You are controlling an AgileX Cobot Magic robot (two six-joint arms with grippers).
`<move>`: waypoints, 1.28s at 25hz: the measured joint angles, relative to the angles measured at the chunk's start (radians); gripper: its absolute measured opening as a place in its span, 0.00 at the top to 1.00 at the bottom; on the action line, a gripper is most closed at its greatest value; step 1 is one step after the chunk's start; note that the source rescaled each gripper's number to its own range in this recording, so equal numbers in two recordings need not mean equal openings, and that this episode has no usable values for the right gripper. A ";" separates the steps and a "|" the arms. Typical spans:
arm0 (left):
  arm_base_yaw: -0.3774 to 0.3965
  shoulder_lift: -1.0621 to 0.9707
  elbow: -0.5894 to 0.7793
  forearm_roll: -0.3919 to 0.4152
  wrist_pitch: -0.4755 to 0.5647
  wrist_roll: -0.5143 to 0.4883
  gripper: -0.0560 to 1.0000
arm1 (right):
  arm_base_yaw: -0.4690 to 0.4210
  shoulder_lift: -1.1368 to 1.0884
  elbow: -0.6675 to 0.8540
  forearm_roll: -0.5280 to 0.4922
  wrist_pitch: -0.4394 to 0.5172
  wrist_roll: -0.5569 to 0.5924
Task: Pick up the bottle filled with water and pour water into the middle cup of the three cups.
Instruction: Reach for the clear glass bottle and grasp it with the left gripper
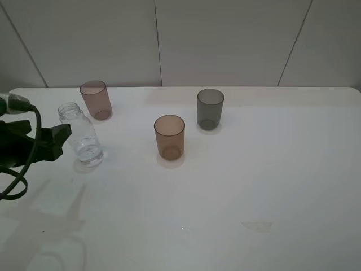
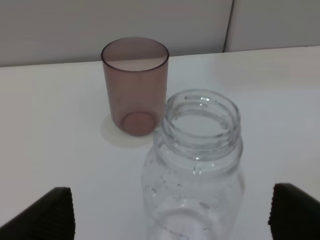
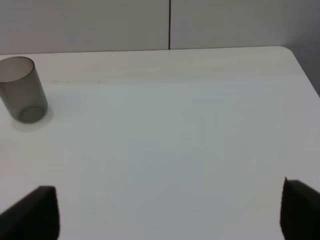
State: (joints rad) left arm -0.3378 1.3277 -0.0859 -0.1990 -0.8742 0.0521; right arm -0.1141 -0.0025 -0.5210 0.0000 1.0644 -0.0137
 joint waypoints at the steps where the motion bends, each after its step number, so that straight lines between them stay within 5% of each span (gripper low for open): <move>1: 0.000 0.047 0.000 0.004 -0.043 0.000 0.01 | 0.000 0.000 0.000 0.000 0.000 0.000; 9: 0.000 0.343 -0.001 0.153 -0.312 -0.029 0.01 | 0.000 0.000 0.000 0.000 0.000 0.000; 32: -0.001 0.565 -0.138 0.083 -0.337 -0.030 0.01 | 0.000 0.000 0.000 0.000 0.000 0.000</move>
State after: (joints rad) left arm -0.3385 1.8927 -0.2240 -0.1159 -1.2116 0.0225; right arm -0.1141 -0.0025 -0.5210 0.0000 1.0644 -0.0137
